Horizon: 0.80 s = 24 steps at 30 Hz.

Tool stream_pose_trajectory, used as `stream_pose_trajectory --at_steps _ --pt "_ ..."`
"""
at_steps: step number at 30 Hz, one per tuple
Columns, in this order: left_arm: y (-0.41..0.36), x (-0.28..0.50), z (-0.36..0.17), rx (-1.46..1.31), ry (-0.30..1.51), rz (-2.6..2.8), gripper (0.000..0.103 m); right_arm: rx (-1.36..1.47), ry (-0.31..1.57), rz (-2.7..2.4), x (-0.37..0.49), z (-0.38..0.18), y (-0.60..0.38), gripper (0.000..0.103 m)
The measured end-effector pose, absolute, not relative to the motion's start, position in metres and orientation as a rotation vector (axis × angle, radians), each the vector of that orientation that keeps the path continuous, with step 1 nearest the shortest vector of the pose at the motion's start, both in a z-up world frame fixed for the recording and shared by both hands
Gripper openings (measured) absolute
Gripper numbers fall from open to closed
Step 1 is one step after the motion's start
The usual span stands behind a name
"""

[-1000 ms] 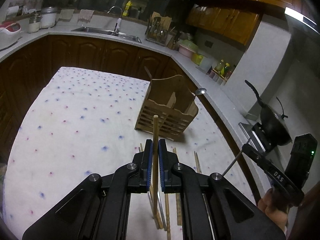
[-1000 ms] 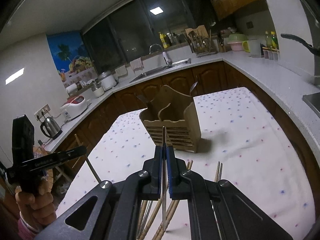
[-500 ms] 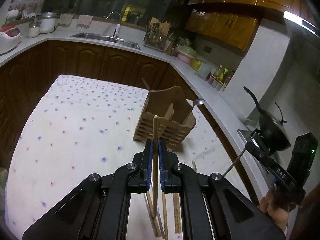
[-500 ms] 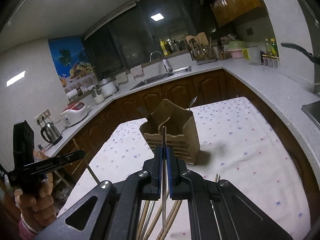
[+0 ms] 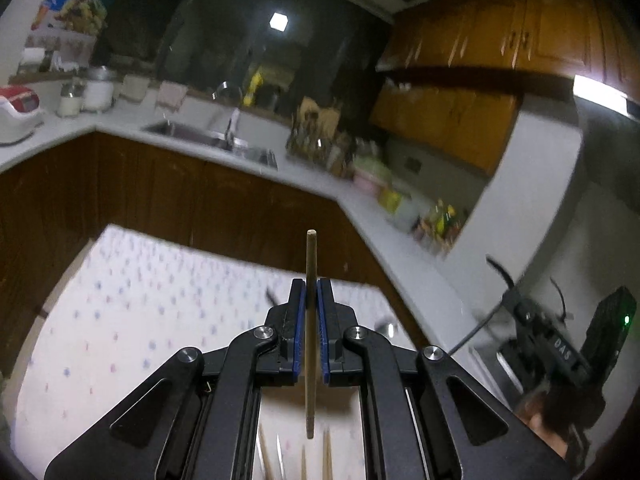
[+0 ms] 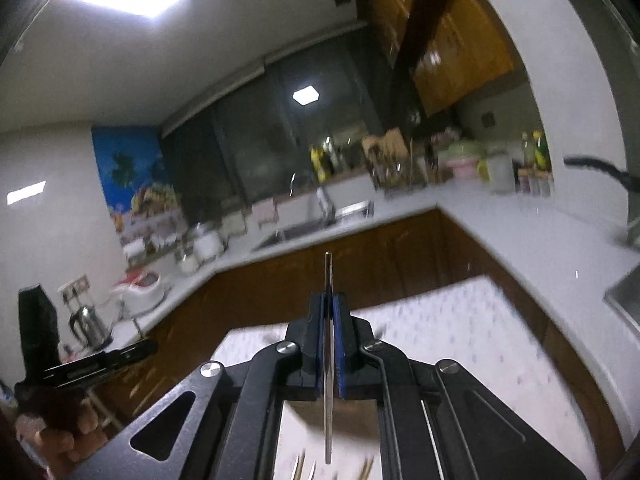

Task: Organize utensils
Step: 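Lift both chopsticks upright and carry them over the wooden holder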

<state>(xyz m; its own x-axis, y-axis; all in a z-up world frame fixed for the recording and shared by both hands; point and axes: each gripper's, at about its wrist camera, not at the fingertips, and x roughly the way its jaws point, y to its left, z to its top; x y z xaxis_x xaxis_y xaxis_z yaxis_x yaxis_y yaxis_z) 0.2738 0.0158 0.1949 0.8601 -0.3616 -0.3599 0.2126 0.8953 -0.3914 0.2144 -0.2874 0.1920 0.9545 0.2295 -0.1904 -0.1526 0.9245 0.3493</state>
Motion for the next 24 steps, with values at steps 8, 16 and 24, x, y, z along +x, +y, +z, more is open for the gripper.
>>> stream_pose_trajectory --at_steps 8,16,24 --pt "0.008 0.339 0.177 -0.398 0.397 -0.223 0.005 0.345 0.172 0.125 0.271 0.178 -0.287 0.005" --pt "0.013 0.356 0.161 -0.417 0.316 -0.164 0.006 0.324 0.234 0.11 0.301 0.129 -0.276 0.005" --pt "0.004 0.37 0.159 -0.414 0.312 -0.167 0.005 0.33 0.261 0.115 0.307 0.115 -0.279 0.005"
